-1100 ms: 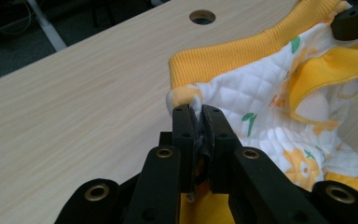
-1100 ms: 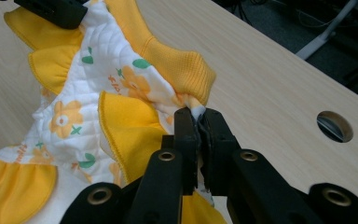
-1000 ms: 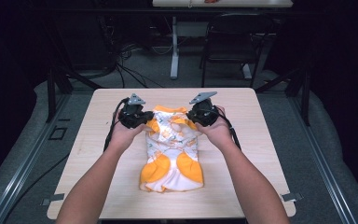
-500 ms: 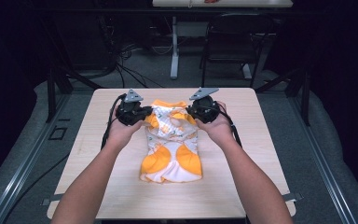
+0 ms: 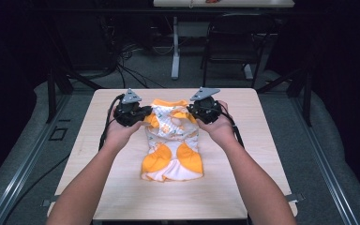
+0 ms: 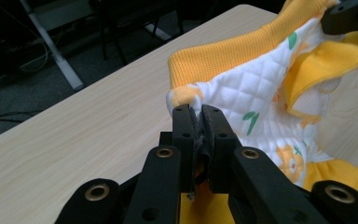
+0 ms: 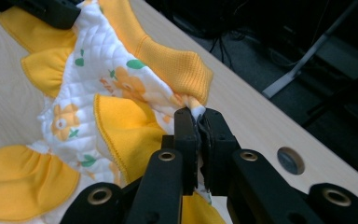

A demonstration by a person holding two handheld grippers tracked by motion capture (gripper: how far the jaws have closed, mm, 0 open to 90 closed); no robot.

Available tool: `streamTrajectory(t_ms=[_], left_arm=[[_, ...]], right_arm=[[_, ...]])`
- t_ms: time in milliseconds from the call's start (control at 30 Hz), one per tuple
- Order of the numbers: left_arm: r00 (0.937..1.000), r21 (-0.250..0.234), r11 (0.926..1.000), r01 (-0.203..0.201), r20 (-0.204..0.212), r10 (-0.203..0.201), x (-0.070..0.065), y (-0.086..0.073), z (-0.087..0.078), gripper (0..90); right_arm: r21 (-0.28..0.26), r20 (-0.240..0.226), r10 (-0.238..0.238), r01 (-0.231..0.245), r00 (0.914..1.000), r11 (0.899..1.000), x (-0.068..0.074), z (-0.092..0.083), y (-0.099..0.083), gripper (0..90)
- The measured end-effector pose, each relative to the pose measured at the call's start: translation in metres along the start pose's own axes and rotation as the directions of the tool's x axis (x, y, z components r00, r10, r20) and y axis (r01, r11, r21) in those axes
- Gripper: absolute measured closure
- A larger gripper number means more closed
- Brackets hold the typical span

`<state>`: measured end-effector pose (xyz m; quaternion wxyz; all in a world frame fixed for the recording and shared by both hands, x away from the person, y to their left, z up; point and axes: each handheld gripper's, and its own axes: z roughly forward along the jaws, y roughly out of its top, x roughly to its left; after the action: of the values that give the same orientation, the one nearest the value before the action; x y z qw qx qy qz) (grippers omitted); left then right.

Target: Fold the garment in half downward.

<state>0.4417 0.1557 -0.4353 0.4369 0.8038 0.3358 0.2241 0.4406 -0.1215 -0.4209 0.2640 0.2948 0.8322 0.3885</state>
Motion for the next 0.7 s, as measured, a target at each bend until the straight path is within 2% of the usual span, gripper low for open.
streamTrajectory(t_ms=[100, 200, 233, 467, 700], left_arm=[[0.9999, -0.002, 0.9999, -0.015, -0.009, 0.015, -0.001, 0.000, -0.002, 84.8], [0.9993, 0.008, 0.9993, -0.036, -0.005, 0.037, -0.004, -0.001, -0.003, 84.8], [0.9982, 0.022, 0.9979, -0.061, 0.001, 0.061, -0.006, -0.005, -0.003, 84.8], [0.9969, 0.038, 0.9971, -0.067, 0.043, 0.065, -0.012, -0.018, -0.004, 84.8], [0.9950, 0.044, 0.9964, -0.073, 0.071, 0.070, -0.018, -0.029, -0.006, 84.8]], right_arm=[[-0.003, -0.012, 0.003, -0.004, 0.9999, 1.000, -0.001, -0.003, 0.004, 85.6], [0.026, -0.013, -0.030, 0.031, 0.9995, 0.999, 0.004, -0.002, 0.001, 85.6], [0.026, -0.017, -0.031, 0.031, 0.9994, 0.999, 0.005, -0.001, -0.002, 85.6], [0.054, -0.048, -0.057, 0.059, 0.9972, 0.997, 0.009, 0.000, -0.018, 85.6], [0.057, -0.085, -0.075, 0.080, 0.9935, 0.995, 0.015, -0.005, -0.031, 85.6]])
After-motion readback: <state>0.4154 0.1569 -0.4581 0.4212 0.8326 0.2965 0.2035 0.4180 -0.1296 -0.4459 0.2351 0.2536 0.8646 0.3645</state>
